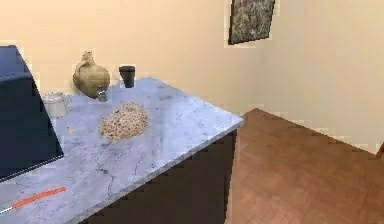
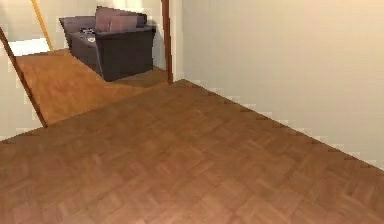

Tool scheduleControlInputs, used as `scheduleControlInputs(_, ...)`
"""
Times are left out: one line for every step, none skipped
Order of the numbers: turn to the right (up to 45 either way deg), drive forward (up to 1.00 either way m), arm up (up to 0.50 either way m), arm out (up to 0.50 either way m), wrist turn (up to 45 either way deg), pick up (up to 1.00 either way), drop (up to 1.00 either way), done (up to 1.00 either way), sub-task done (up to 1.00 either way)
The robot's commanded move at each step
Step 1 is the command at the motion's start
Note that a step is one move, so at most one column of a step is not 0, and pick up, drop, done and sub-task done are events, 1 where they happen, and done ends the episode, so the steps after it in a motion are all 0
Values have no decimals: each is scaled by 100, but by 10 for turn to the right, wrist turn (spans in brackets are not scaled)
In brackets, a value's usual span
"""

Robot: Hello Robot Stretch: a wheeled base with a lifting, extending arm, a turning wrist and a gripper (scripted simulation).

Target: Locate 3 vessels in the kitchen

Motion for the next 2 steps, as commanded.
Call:
scheduleControlInputs(-330, 0, 0, 0, 0, 0, 0, 0, 0)
scheduleControlInputs(0, 0, 0, 0, 0, 0, 0, 100, 0)
